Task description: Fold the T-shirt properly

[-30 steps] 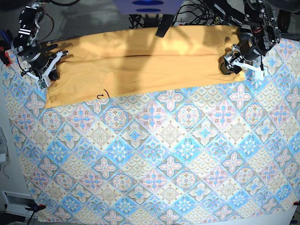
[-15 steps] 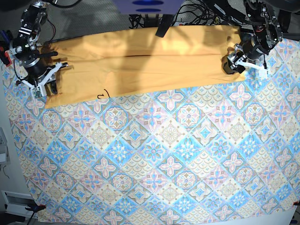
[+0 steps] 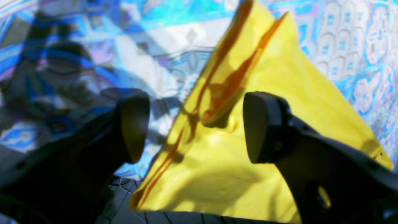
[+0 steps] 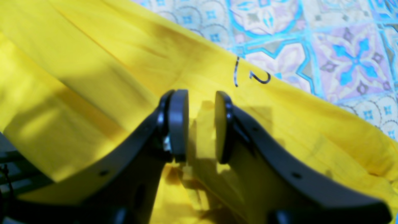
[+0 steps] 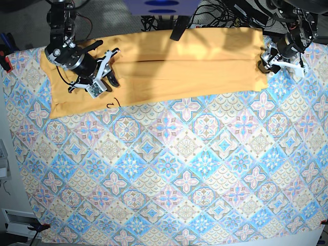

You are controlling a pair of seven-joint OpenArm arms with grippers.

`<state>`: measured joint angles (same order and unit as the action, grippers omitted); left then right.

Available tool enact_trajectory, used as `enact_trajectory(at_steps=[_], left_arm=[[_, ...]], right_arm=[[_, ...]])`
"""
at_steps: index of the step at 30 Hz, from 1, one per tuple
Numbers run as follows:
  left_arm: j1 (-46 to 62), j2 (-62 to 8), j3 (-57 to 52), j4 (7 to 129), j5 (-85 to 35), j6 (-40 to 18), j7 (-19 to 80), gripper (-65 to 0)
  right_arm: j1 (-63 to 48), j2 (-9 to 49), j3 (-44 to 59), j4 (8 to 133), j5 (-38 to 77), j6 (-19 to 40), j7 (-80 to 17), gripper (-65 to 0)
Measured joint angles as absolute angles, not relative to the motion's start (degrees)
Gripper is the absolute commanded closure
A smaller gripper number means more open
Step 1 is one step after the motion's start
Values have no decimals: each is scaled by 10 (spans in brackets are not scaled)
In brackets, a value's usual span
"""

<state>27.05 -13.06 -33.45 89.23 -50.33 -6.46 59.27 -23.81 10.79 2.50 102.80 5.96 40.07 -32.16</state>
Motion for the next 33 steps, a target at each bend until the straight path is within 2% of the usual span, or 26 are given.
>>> enact_trajectory(at_steps=[10,14,27,30,33], left_arm=[[239,-139,-313,890,-499,-63,604,-460],[222,-141,-288,849,-511,-71,601,-460],[224,-145,-281,836,-525,-77,597,-450],[225,-154,-263,836,-520,-74,595,-399],[226,-152,-262,836,-508,-70,587,-275]], right_arm=[[-238,108,20,1028,58,398,-322,-146],[-237,108,22,1028,58,399,-320,-146],[-237,108,22,1028,58,399,-320,-146],[-237,108,21,1028,58,399,-320,-146],[-237,108,21,1028,58,399,-320,-146]])
